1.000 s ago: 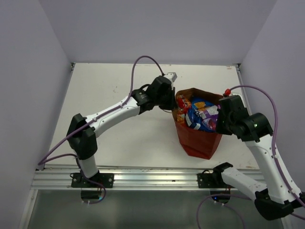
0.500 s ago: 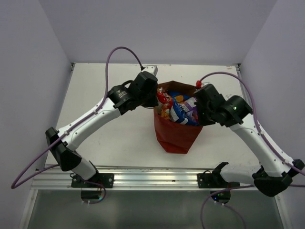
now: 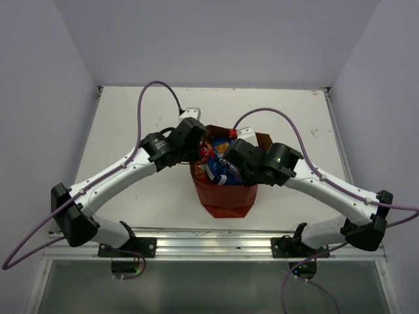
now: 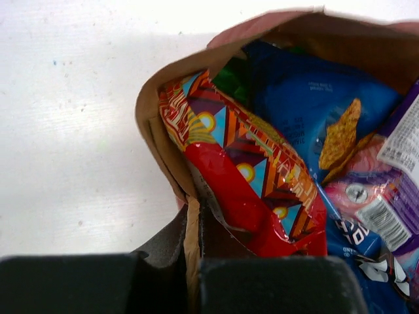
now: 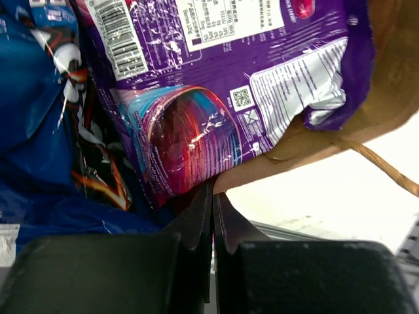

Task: Place the snacks into the paper bag

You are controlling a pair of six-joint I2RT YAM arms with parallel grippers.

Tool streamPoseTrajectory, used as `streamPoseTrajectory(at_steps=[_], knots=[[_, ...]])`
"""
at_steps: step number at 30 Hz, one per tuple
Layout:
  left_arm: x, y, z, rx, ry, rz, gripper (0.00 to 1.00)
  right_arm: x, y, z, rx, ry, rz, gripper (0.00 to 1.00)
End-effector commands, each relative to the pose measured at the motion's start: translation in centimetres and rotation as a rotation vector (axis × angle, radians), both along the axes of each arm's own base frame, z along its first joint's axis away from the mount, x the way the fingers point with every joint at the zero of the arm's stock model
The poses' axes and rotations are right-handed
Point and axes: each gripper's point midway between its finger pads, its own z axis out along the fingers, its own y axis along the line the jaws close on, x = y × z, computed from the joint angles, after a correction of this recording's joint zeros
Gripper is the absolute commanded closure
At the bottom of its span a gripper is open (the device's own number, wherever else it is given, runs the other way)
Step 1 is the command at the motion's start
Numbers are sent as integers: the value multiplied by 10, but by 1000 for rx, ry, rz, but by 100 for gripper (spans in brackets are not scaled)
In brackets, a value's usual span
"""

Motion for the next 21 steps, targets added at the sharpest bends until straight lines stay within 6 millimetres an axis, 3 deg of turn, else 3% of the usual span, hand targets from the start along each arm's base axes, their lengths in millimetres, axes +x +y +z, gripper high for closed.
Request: streamPoseTrajectory(at_steps=[1,2,3,4,7,9,10,11,12,13,14,15,16,18,19,21], knots=[[22,-48,94,-189,-162,-63,100,35,14,55,47,-186,-45,100],[26,-50,108,-184,-178,-66,100,38,17,78,61,-212,-36,100],[29,-51,104,-130,-151,-75,100,43,21,84,38,-224,-37,100],[32,-55,141,-179,-202,-77,100,46,26,108,79,-259,-40,100],[31,-50,158,-155,-204,-70,100,40,34,121,70,-266,-13,100],[27,-43,157,-151,-204,-60,100,36,37,111,66,-246,-16,100],[24,-41,129,-110,-160,-61,100,33,33,91,24,-212,-13,100],[21,-40,116,-108,-140,-66,100,30,33,80,14,-192,-13,100],[20,-41,117,-156,-155,-60,100,31,38,69,32,-185,-21,100],[14,-37,75,-108,-92,-61,100,26,32,44,-13,-152,-17,100],[11,-43,63,-140,-74,-63,100,26,39,32,8,-143,-16,100],[4,-36,33,-103,-26,-57,100,25,38,20,-9,-127,-13,100],[0,-36,23,-102,-4,-61,100,22,34,1,-56,-101,-10,100],[-4,-31,12,-85,20,-49,100,21,31,-7,-89,-81,-22,100],[-3,-30,17,-86,10,-46,100,22,34,3,-74,-89,-25,100],[3,-33,50,-116,-46,-46,100,28,36,33,-35,-149,-34,100]])
